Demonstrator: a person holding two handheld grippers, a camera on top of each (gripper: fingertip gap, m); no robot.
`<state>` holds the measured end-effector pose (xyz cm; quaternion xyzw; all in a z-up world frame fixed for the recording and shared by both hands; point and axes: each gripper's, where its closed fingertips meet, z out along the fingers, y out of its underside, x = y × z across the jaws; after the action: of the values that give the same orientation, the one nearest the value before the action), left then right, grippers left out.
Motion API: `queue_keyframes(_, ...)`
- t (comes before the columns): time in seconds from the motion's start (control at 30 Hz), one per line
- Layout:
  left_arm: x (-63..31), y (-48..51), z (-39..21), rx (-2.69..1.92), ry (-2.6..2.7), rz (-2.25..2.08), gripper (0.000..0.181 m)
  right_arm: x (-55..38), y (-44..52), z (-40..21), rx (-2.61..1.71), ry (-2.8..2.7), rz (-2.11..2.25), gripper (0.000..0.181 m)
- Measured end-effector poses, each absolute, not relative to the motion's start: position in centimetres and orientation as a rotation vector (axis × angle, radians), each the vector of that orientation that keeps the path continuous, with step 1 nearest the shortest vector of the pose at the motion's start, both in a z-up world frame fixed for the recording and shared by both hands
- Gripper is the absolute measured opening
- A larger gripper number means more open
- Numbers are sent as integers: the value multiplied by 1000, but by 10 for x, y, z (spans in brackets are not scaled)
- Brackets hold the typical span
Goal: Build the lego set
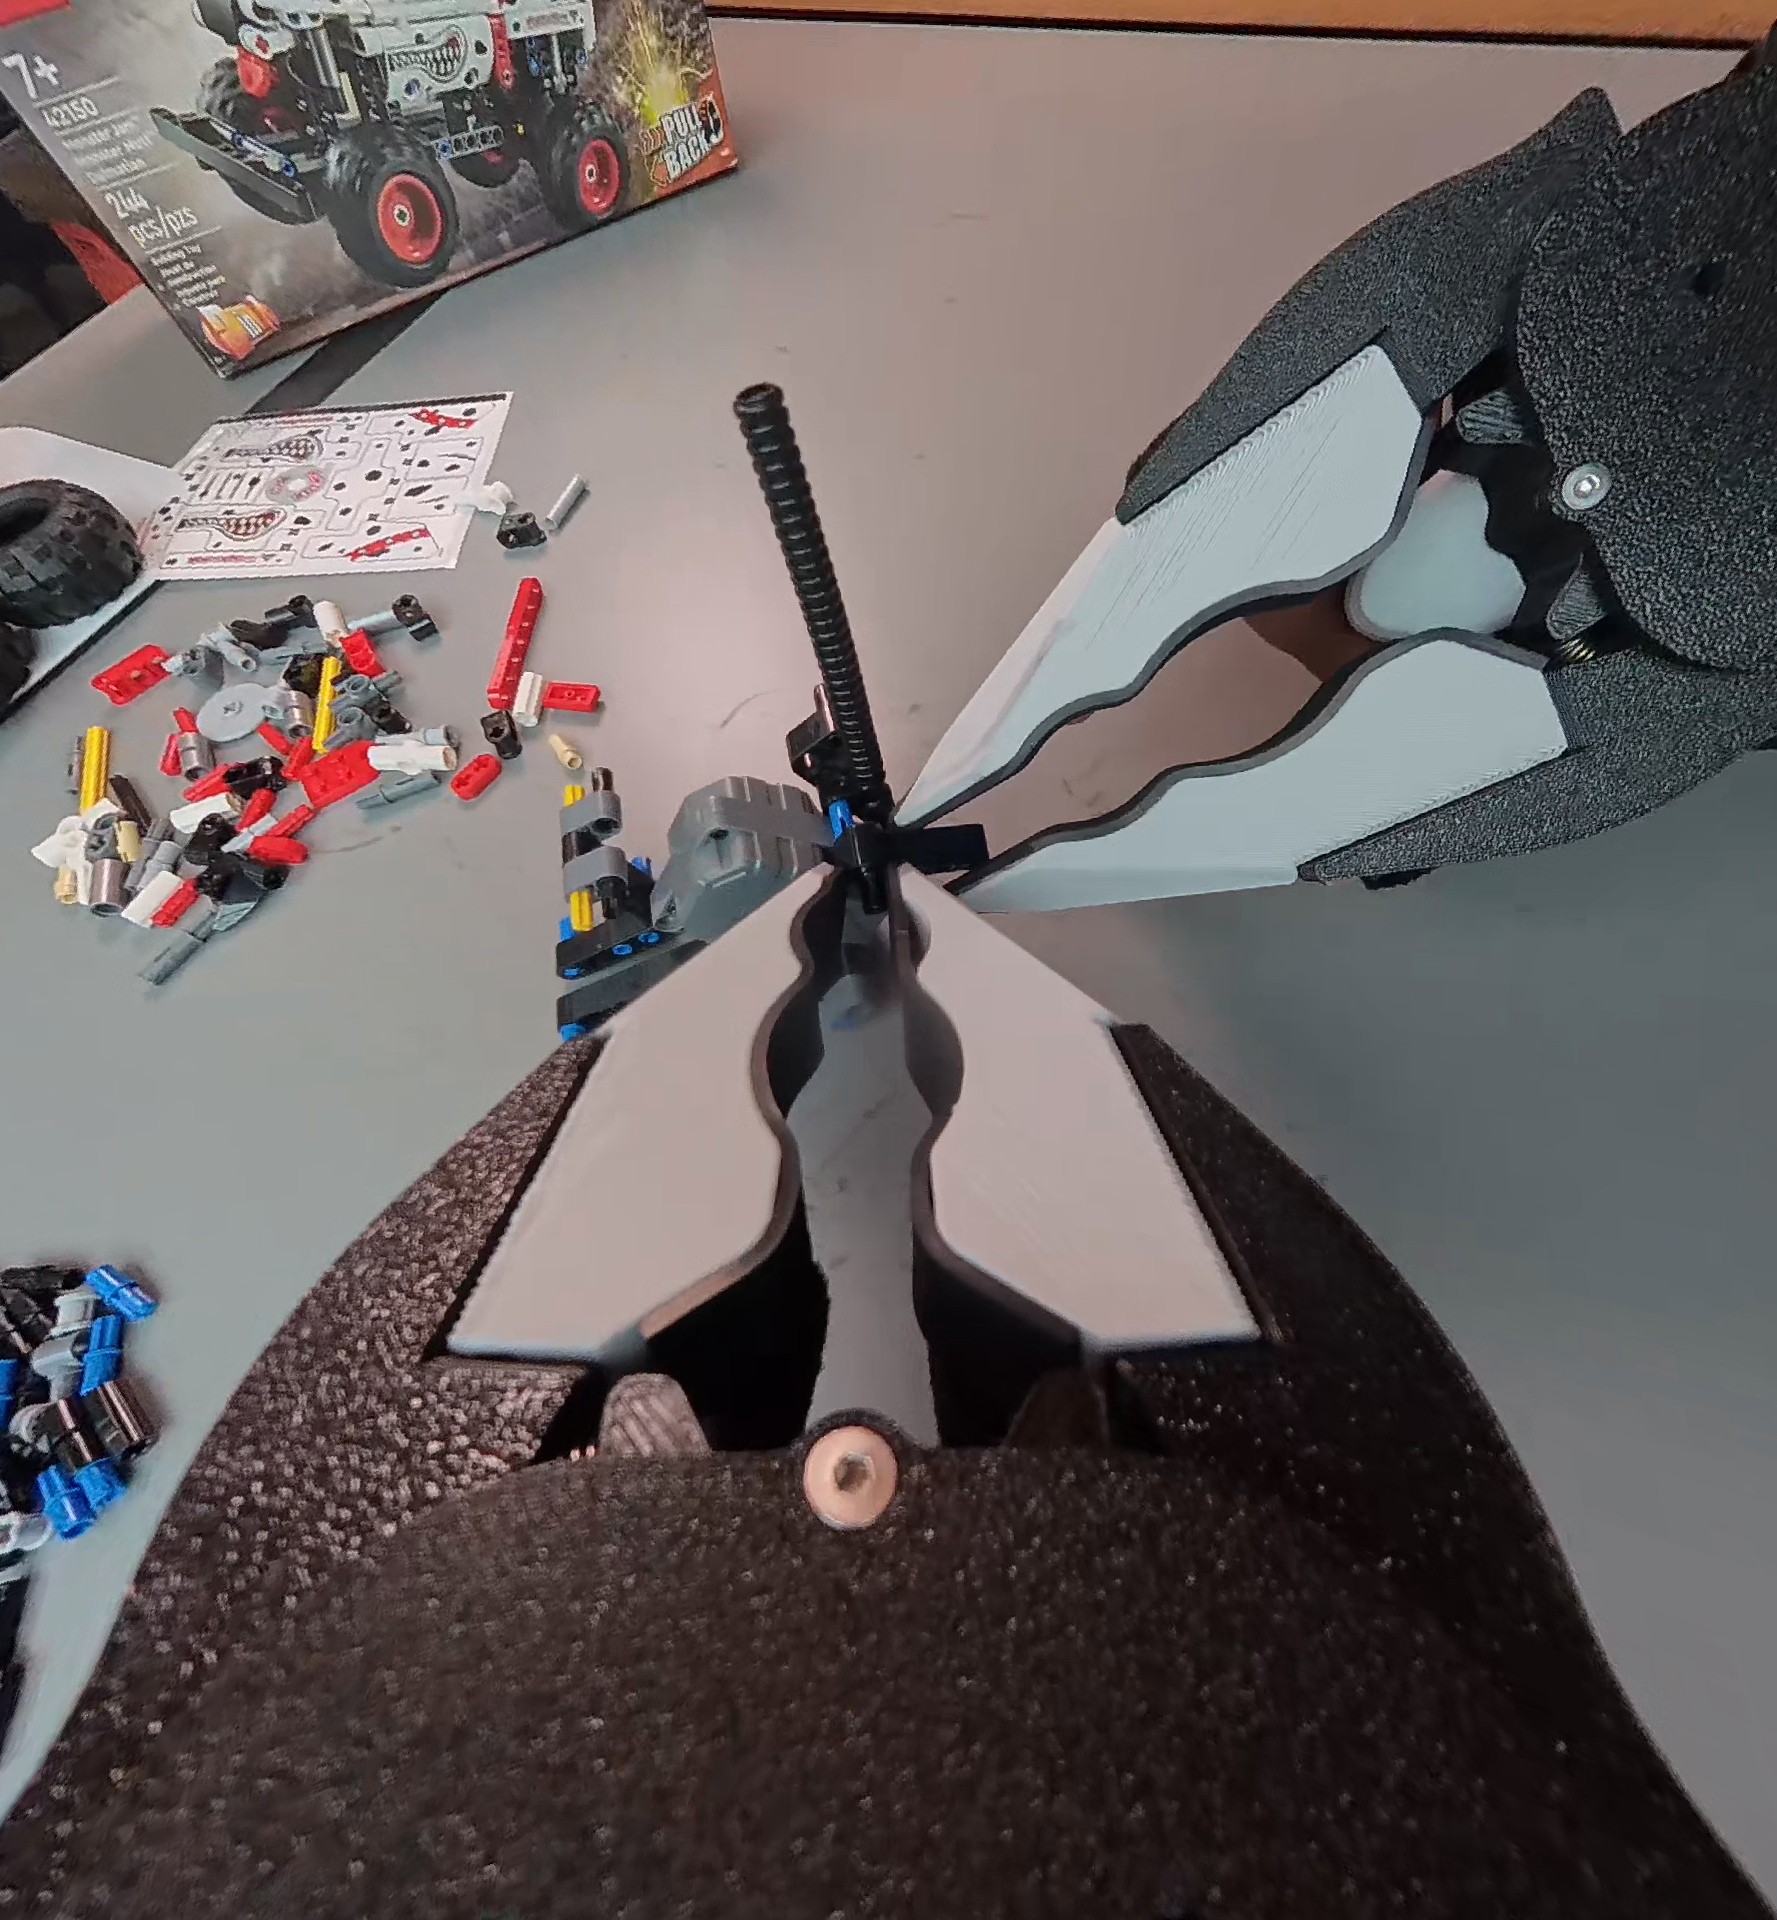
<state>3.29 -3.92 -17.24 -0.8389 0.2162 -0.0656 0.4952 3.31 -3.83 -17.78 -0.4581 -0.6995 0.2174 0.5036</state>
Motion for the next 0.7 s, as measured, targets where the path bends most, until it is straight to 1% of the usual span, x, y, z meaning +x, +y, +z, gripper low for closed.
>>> queue_keyframes(0.43, 25, -41, -170, -2054, 445, -212, 7, 31, -39, -175, -1102, -1669, 555, 9)
queue_keyframes(0.7, 25, -39, -161, -1979, 434, -224, 9, 30, -34, -162, -1176, -1586, 694, 7)
